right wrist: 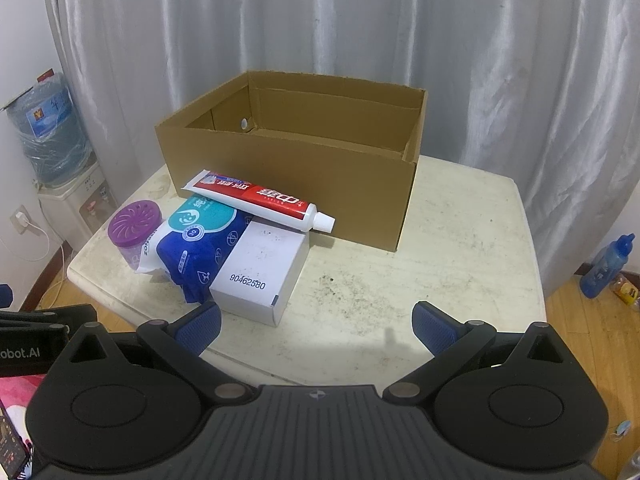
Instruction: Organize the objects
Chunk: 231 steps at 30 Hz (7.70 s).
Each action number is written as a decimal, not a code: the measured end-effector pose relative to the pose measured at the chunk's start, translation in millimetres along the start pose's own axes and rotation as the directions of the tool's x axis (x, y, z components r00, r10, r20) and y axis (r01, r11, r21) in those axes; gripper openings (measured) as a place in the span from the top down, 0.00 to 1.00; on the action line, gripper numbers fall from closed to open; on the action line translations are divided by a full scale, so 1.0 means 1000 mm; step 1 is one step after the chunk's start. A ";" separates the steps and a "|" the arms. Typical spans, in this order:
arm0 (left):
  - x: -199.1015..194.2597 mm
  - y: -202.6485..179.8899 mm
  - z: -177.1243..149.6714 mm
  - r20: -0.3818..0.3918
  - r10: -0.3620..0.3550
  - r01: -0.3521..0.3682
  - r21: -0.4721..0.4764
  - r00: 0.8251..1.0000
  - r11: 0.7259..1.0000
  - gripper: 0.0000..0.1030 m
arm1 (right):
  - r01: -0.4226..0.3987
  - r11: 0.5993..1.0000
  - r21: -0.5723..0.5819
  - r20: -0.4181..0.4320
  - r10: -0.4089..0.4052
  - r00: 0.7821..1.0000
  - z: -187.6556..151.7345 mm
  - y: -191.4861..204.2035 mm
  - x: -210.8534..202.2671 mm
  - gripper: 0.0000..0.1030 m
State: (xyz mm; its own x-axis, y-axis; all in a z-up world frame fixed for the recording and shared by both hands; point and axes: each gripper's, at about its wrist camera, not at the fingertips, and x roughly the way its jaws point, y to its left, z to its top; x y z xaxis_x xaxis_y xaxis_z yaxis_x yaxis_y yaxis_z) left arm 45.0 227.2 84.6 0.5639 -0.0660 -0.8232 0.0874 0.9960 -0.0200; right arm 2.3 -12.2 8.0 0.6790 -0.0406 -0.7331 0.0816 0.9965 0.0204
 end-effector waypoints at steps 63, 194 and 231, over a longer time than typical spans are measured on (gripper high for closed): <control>-0.013 0.095 0.010 0.157 -0.148 0.157 -0.049 0.976 0.986 0.00 | 0.114 0.992 -0.062 0.137 -0.105 0.985 0.040 0.090 -0.031 0.00; 0.034 0.016 0.034 0.245 -0.225 0.193 0.147 0.943 0.970 0.45 | -0.550 0.835 -0.002 -0.133 0.545 0.828 0.126 0.073 0.061 0.57; 0.071 -0.056 0.023 0.134 -0.223 0.175 0.302 0.965 0.937 0.42 | -0.499 0.859 0.117 -0.123 0.511 0.851 0.103 0.014 0.082 0.57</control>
State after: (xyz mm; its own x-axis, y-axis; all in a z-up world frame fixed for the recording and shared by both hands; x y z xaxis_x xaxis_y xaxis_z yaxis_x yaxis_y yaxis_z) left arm 99.1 165.2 40.1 0.6349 -0.2944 -0.7143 0.4289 0.9033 0.0089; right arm 134.4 -9.2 17.7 0.5294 0.4835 -0.6971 -0.1831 0.8675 0.4625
